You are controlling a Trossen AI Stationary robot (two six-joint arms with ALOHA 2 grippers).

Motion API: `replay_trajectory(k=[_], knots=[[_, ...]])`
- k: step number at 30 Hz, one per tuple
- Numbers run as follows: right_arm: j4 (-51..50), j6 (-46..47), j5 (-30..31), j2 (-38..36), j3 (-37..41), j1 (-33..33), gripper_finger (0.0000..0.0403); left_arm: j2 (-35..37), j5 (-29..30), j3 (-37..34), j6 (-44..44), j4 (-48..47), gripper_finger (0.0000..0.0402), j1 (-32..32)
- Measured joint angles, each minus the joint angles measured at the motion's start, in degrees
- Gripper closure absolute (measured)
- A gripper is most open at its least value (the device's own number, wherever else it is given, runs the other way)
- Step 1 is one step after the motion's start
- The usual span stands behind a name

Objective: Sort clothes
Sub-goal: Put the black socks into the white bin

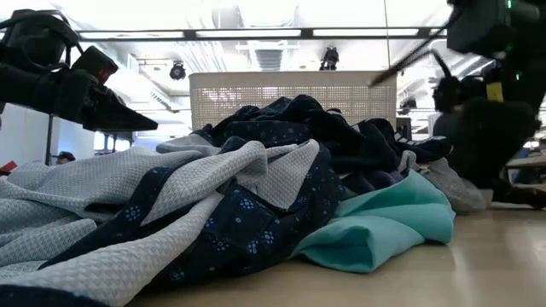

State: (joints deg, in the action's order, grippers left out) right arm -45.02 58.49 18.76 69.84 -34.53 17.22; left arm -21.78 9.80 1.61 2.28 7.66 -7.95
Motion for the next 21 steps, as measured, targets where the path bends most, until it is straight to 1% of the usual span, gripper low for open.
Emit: replay_trajectory(k=[3, 9, 14, 15, 17, 19, 21], knots=[[-4.75, -0.44, 0.05, -0.04, -4.75, 1.44, 0.0396, 0.0, 0.02, 0.0, -0.51, -0.02, 0.038, -0.01], [-13.53, -0.48, -0.79, -0.07, -14.69, 7.18, 0.0395, 0.0, 0.05, 0.0, -2.21, -0.22, 0.038, -0.01], [-15.62, -3.11, -0.64, -0.09, -22.45, 10.98, 0.0395, 0.0, 0.15, -0.01, -1.43, -0.66, 0.0381, -0.01], [-15.79, -4.3, 0.06, -0.09, -24.11, 11.62, 0.0395, 0.0, 0.15, 0.0, -1.42, -0.68, 0.0381, -0.02], [-15.82, -7.12, 3.54, -0.09, -27.33, 12.7, 0.0395, 0.0, 0.15, 0.0, -1.35, -0.68, 0.0381, -0.02], [-15.86, -10.58, 8.28, -0.09, -30.58, 13.01, 0.0395, 0.0, 0.15, 0.0, -1.33, -0.68, 0.0381, 0.0], [-15.79, -14.43, 14.49, -0.09, -33.82, 12.74, 0.0395, 0.0, 0.17, 0.0, -1.33, -0.7, 0.0381, 0.0]])
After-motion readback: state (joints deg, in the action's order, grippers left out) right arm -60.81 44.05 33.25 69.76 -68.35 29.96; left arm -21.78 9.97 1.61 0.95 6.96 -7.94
